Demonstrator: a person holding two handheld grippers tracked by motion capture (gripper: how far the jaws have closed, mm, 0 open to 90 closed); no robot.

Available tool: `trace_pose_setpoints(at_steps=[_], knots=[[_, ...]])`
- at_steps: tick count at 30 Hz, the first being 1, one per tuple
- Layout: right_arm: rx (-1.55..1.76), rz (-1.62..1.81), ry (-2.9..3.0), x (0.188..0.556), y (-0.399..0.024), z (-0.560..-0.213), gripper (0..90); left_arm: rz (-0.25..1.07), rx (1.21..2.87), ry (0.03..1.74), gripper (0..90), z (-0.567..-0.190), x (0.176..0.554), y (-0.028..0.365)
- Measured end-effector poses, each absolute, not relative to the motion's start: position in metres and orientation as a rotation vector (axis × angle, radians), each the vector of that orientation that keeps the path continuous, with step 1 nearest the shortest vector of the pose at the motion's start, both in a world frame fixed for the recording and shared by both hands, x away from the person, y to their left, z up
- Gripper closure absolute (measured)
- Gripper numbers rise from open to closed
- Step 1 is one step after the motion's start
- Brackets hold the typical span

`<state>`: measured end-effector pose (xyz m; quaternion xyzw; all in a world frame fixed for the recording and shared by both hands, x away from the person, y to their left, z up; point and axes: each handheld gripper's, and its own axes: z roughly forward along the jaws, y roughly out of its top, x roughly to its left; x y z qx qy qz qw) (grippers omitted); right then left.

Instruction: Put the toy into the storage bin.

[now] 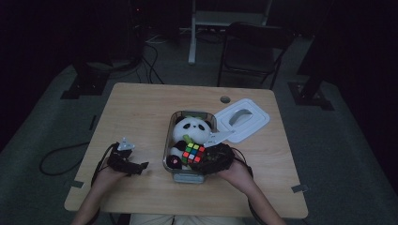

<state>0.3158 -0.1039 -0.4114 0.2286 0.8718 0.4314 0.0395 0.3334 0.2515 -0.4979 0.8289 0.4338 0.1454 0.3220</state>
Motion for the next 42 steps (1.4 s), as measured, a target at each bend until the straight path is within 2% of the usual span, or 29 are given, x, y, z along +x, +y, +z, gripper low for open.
trace_pose_setpoints(at_steps=[4,5,11,13,15,16,17,19,20,22,23,24,29,36,37,42], knots=[[0.695,1.351,2.655,0.313,-0.108,-0.404,24.8,0.402,2.129,1.113,4.2,-0.478,0.326,0.251],[0.701,1.364,2.64,0.312,-0.11,-0.401,24.8,0.418,2.082,1.07,4.2,-0.458,0.319,0.248],[0.704,1.456,2.559,0.31,-0.124,-0.377,30.6,0.41,2.059,0.907,4.3,-0.419,0.303,0.227],[0.694,1.488,2.532,0.309,-0.127,-0.368,42.8,0.402,2.052,0.868,4.3,-0.408,0.299,0.219],[0.69,1.486,2.517,0.307,-0.127,-0.366,48.3,0.386,2.048,0.818,4.3,-0.399,0.295,0.209],[0.695,1.482,2.517,0.306,-0.126,-0.365,60.0,0.382,2.049,0.787,4.4,-0.394,0.293,0.204],[0.694,1.474,2.517,0.306,-0.124,-0.365,65.4,0.38,2.038,0.77,5.6,-0.391,0.291,0.199],[0.687,1.433,2.526,0.305,-0.12,-0.366,77.9,0.376,2.03,0.723,16.6,-0.385,0.287,0.189],[0.686,1.409,2.539,0.305,-0.117,-0.368,81.6,0.364,2.027,0.705,20.1,-0.383,0.287,0.185],[0.687,1.402,2.552,0.306,-0.115,-0.37,86.2,0.33,2.006,0.681,34.4,-0.381,0.287,0.177],[0.686,1.391,2.555,0.307,-0.114,-0.371,87.5,0.319,2.007,0.663,36.8,-0.381,0.287,0.175],[0.697,1.387,2.556,0.307,-0.114,-0.372,88.4,0.313,2.005,0.635,45.5,-0.38,0.286,0.172],[0.708,1.398,2.578,0.31,-0.113,-0.377,90.0,0.274,2.024,0.546,66.4,-0.38,0.285,0.156],[0.734,1.359,2.575,0.314,-0.108,-0.38,90.0,0.268,2.093,0.48,79.5,-0.381,0.289,0.132],[0.741,1.366,2.577,0.314,-0.109,-0.38,90.0,0.254,2.115,0.46,86.8,-0.382,0.29,0.129],[0.725,1.325,2.603,0.313,-0.107,-0.384,90.0,0.264,2.178,0.459,90.0,-0.389,0.297,0.116]])
